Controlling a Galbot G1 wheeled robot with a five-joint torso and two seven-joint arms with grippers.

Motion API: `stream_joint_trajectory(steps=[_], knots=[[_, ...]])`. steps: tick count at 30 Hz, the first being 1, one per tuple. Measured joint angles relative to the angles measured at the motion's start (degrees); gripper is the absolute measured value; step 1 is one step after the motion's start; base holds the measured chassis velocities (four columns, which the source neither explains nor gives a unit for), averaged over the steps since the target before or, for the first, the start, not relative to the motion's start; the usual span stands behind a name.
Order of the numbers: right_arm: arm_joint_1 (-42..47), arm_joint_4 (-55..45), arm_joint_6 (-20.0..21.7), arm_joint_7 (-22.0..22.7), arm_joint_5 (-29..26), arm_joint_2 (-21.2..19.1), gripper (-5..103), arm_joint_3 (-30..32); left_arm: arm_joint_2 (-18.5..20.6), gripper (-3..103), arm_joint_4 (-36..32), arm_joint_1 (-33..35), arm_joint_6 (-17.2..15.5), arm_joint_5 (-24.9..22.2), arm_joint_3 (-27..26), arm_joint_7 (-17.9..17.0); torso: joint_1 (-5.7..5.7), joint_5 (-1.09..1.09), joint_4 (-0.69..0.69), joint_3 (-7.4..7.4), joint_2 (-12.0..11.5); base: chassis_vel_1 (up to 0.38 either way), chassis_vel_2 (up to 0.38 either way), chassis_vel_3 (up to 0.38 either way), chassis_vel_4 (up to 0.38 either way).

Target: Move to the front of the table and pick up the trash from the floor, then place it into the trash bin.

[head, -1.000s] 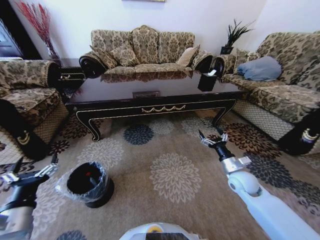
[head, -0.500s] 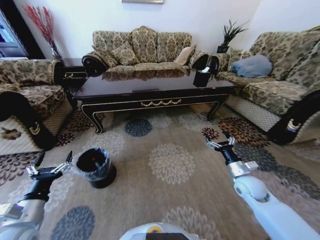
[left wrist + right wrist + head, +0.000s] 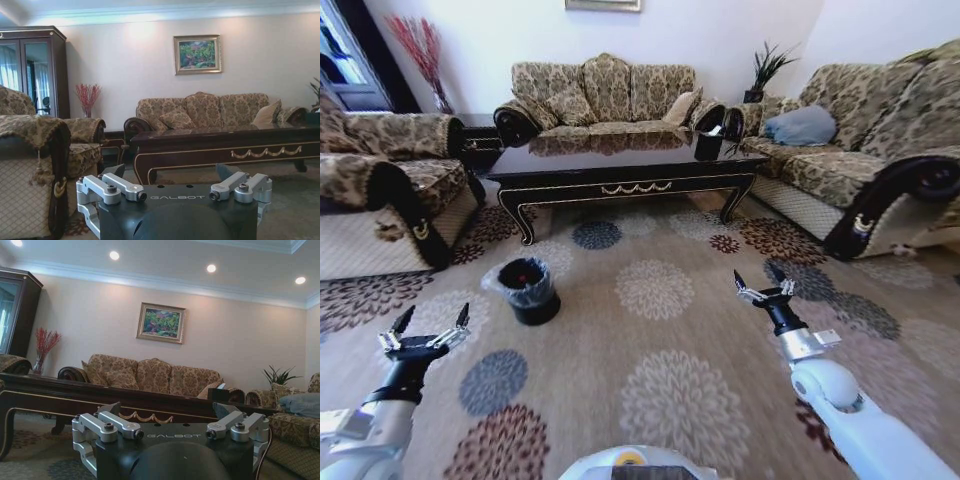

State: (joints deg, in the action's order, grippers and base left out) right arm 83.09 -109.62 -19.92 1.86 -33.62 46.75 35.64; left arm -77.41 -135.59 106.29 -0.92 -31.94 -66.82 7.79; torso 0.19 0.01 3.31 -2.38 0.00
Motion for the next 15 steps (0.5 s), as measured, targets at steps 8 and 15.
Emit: stream_joint_trajectory(steps=[8, 15], knots=[[1.33, -0.18, -0.96, -1.28, -0.15, -0.15, 100, 0.94, -0.57, 100, -0.13, 0.03, -0.32, 0.19, 0.88, -0.31, 0.00, -0.04, 0.01, 0.00, 0.00, 0.313, -0.371, -0.314, 0.383], [1.32, 0.51, -1.68, -1.82, 0.02, -0.11, 100, 1.20, -0.94, 100, -0.22, 0.02, -0.33, 0.74, 1.58, -0.36, 0.00, 0.04, 0.00, -0.01, 0.00, 0.261, -0.450, -0.243, 0.441]])
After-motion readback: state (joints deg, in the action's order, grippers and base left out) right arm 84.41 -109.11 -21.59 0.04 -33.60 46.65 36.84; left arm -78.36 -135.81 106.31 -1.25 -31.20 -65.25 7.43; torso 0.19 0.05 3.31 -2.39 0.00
